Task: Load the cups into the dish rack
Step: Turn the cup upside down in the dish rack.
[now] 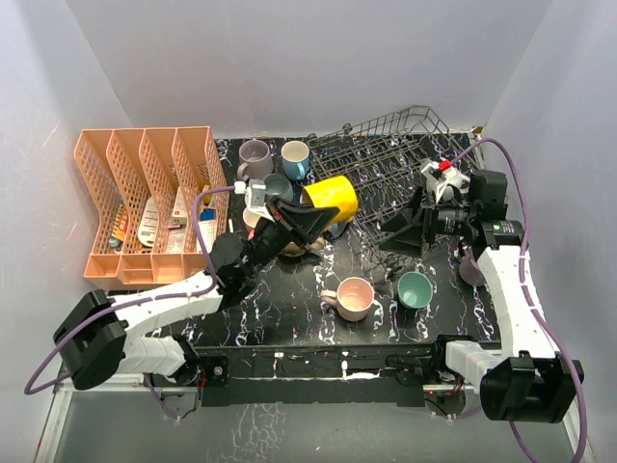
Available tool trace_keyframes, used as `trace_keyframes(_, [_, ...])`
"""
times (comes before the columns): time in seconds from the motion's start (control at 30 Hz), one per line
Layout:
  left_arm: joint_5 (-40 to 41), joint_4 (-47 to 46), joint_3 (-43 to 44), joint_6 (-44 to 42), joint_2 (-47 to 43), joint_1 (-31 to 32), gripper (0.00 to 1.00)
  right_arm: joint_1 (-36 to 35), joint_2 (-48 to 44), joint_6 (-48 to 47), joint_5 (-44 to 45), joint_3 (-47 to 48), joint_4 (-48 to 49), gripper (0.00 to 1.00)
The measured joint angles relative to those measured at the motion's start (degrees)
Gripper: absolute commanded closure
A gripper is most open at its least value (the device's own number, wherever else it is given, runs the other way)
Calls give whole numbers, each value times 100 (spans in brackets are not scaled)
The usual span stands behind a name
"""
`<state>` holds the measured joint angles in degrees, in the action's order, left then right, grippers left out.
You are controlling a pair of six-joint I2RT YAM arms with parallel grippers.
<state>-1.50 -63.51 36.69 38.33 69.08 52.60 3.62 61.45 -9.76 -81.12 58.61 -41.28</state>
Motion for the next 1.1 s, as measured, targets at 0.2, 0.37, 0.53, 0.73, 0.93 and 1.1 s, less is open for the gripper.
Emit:
trace_keyframes(0.2, [98,-914,673,-44,723,0,100,-153,-330,2564,188,-413,2435,3])
trace_keyframes(0.37, [341,-1633,1038,13,1231,0,100,-590,-177,4122,525,-452,3939,4])
trace_keyframes(0.53, [535,-2085,1416,192,1781,0,100,-1058,114,5169,868,-457,4959,4])
trace_keyframes(0.73, [595,-2205,1552,501,2022,0,100,-1202,409,6319,1080,-463,6192,8])
trace_keyframes(0.93, [619,-2306,1585,826,2118,0,100,-1202,660,7020,1191,-463,6795,18])
trace_keyframes(1.1, [645,-2328,1587,1049,2175,0,100,-1202,688,7407,1237,-463,7217,28])
